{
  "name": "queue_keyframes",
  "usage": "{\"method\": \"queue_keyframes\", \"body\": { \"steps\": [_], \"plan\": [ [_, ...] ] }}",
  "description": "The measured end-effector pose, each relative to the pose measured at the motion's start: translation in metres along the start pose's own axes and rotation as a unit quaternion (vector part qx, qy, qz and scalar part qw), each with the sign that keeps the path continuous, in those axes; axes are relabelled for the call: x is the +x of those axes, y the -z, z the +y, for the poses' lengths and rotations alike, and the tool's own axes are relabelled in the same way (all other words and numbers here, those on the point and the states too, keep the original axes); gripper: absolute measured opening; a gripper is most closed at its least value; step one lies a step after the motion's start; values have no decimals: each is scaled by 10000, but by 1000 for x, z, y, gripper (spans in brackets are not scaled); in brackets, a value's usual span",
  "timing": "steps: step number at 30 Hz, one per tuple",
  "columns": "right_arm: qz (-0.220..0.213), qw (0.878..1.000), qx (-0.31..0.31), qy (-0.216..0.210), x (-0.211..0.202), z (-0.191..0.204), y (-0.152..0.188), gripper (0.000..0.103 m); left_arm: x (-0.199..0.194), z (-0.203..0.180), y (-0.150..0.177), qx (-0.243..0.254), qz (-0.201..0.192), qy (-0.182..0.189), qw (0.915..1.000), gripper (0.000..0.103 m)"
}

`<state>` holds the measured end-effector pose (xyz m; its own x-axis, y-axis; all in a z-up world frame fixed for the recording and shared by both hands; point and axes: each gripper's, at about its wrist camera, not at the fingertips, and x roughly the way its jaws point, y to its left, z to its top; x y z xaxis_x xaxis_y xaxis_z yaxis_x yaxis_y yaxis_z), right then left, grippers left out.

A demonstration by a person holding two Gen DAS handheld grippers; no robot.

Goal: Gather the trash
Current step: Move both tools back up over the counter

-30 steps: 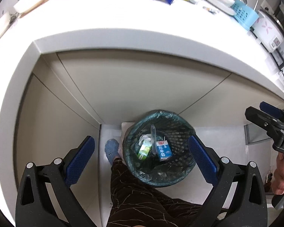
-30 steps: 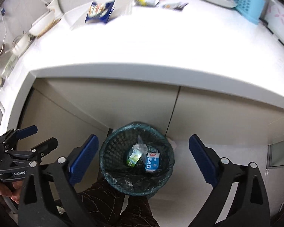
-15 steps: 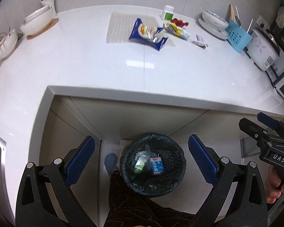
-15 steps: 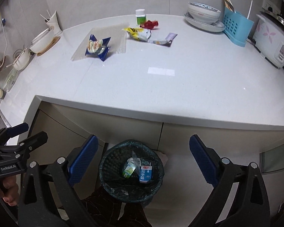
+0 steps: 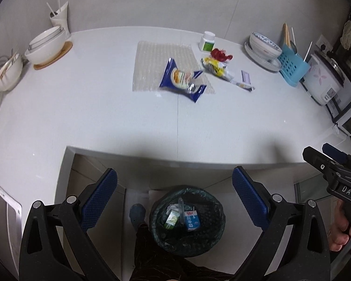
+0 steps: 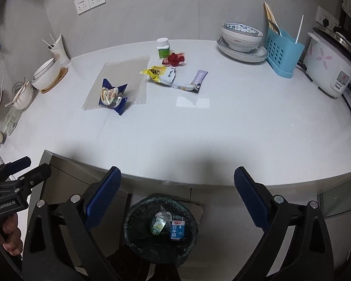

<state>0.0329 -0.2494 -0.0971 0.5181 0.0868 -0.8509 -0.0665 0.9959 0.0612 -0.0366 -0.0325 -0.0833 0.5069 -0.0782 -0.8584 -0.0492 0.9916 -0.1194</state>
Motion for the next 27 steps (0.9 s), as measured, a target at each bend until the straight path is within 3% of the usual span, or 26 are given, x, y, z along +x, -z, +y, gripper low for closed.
{"method": "queue_keyframes", "body": {
  "steps": [18, 27],
  "plan": [
    [-154, 9993, 250, 229, 5, -6, -76, 93, -1, -6, -86, 265, -284, 91, 9992, 97],
    [-5, 9988, 357, 337, 30, -7, -108, 93, 27, 6, -119, 371, -61, 70, 9993, 97]
  ]
}}
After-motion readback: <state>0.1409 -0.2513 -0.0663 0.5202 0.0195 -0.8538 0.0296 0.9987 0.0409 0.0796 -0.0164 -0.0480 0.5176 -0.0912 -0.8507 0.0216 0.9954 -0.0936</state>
